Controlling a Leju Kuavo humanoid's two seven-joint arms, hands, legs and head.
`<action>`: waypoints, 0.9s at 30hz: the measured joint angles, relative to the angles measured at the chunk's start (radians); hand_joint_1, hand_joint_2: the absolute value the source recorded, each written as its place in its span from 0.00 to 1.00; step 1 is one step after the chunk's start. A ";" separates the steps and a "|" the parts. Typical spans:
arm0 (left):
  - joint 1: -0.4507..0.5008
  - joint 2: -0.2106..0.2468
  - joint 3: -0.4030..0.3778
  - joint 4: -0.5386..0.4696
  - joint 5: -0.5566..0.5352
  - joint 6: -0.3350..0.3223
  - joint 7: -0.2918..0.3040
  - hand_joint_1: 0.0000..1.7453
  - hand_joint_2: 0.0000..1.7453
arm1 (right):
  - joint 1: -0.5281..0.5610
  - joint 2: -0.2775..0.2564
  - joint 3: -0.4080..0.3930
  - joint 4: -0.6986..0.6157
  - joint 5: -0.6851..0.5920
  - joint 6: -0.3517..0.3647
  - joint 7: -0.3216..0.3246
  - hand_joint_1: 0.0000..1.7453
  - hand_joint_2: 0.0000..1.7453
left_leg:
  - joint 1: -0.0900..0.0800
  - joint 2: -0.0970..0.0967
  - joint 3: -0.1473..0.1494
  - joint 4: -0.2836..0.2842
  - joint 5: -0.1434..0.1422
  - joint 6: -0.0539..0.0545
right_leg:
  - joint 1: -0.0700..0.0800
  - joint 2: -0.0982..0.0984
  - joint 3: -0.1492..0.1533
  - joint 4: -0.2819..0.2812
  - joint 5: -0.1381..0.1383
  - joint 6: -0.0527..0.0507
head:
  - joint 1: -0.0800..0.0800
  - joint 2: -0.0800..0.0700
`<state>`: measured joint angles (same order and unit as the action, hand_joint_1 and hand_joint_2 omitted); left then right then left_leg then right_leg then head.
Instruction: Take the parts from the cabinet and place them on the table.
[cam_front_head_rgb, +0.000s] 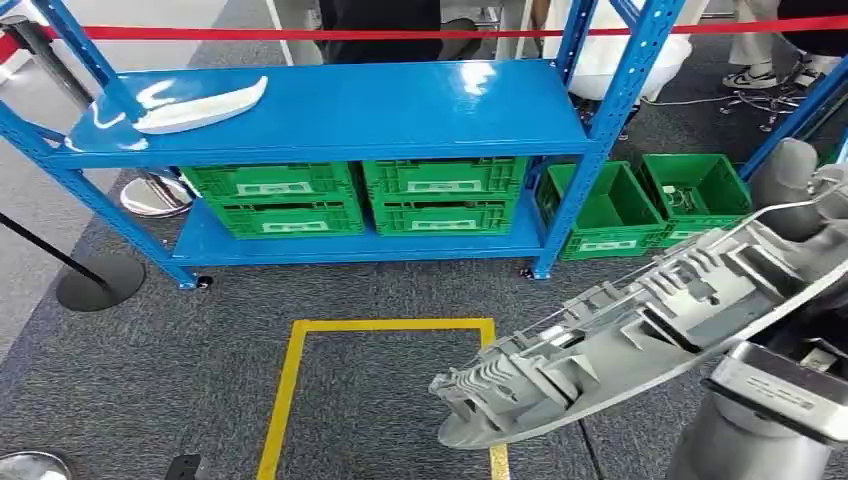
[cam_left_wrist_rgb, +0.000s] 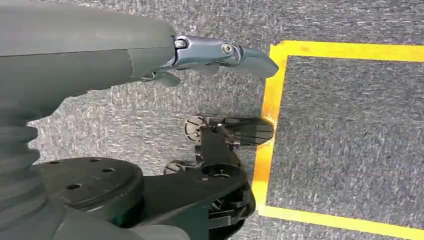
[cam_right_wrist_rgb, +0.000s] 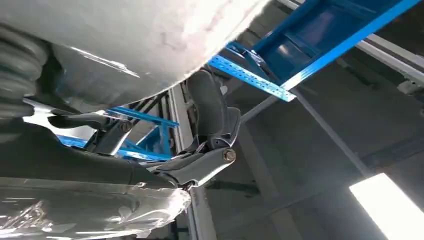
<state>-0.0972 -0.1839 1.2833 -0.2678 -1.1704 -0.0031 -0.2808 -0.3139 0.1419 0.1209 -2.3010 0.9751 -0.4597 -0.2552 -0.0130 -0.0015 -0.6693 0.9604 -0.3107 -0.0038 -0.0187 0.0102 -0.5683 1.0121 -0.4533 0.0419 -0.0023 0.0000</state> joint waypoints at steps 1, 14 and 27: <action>0.000 0.000 0.000 0.000 0.001 0.000 0.001 0.00 1.00 | 0.000 0.003 -0.001 -0.004 -0.005 -0.001 0.000 1.00 1.00 | 0.000 0.001 0.009 -0.019 0.008 0.010 | 0.003 0.000 0.005 -0.012 0.005 0.006 | -0.002 0.000; -0.001 0.008 0.000 -0.001 0.005 -0.003 0.003 0.00 1.00 | 0.001 0.004 -0.013 -0.008 -0.011 -0.005 -0.003 1.00 1.00 | 0.033 0.002 -0.030 -0.007 0.049 -0.041 | -0.021 -0.004 0.017 0.047 -0.067 0.065 | 0.006 0.000; 0.005 0.001 0.000 0.000 0.005 -0.003 0.003 0.00 1.00 | 0.000 0.008 -0.021 -0.012 -0.010 -0.004 -0.003 1.00 1.00 | 0.035 0.002 -0.039 0.234 -0.150 -0.044 | -0.012 0.000 -0.072 0.054 0.019 -0.020 | -0.008 0.000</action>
<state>-0.0918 -0.1831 1.2837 -0.2678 -1.1654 -0.0065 -0.2781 -0.3135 0.1503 0.0996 -2.3129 0.9651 -0.4639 -0.2579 0.0223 0.0001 -0.7084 1.1942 -0.4606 -0.0480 -0.0308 0.0105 -0.6401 1.0657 -0.4340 0.0221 -0.0107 0.0000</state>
